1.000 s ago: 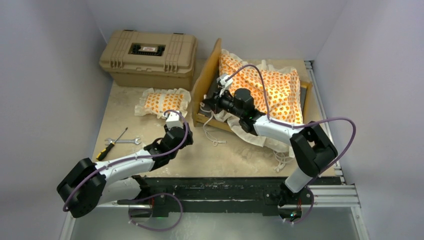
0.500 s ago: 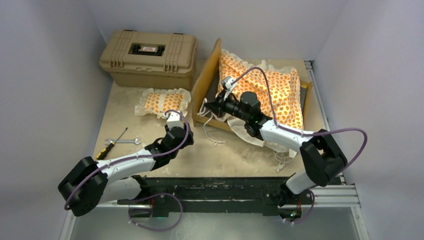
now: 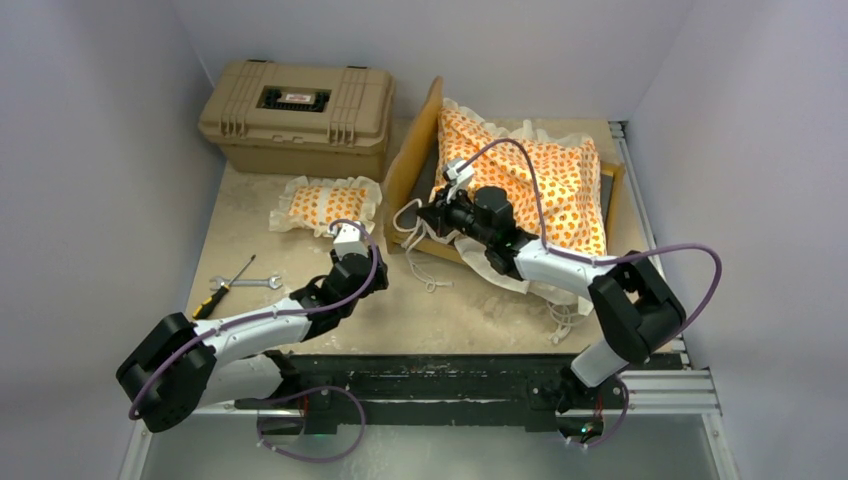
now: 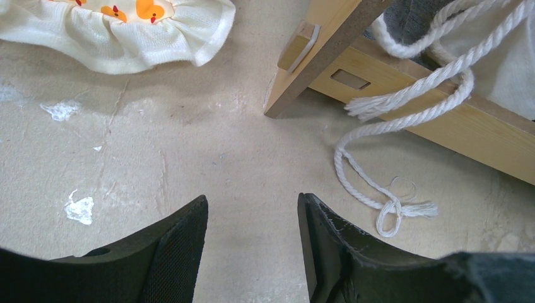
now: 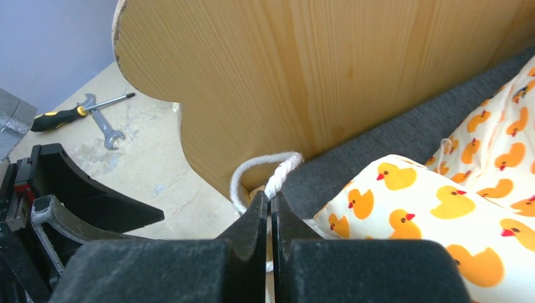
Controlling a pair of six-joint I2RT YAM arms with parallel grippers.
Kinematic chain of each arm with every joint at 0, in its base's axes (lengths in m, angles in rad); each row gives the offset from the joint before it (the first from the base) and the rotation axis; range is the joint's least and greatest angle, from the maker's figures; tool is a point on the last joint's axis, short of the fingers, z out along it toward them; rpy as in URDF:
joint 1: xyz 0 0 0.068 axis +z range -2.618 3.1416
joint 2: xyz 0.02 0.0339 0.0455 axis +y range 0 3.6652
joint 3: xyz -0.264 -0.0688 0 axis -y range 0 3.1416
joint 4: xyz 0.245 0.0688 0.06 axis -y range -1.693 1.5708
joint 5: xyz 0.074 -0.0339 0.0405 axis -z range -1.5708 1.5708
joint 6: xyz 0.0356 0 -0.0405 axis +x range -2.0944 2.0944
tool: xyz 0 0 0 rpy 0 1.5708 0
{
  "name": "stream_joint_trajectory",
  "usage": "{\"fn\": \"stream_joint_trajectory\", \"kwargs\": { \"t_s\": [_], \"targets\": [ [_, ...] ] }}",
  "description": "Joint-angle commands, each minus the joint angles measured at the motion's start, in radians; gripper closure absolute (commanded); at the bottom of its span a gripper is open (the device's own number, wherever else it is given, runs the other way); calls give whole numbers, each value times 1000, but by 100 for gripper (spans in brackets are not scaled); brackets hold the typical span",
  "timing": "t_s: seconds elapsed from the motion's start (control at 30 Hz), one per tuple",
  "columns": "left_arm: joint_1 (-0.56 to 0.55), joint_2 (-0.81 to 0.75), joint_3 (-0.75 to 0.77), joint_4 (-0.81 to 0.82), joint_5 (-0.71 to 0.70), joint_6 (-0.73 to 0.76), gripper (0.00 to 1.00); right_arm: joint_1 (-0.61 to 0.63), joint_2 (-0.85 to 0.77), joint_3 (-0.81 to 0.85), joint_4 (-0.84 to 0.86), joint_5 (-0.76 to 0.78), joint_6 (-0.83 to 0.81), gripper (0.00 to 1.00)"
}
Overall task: Set up the pet bed
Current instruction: Cross the ropes on the bed frame.
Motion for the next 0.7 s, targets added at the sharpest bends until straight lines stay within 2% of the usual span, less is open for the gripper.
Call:
{"fn": "stream_joint_trajectory", "kwargs": {
  "t_s": [0.0, 0.3, 0.67],
  "targets": [
    [6, -10, -7, 34, -2, -13, 46, -3, -67, 60, -19, 56, -38, 100],
    [6, -7, -6, 36, 1, -12, 46, -4, -62, 149, -58, 85, -90, 100],
    [6, -15, -14, 35, -5, -14, 46, -3, -79, 116, -50, 64, -90, 100]
  ]
}}
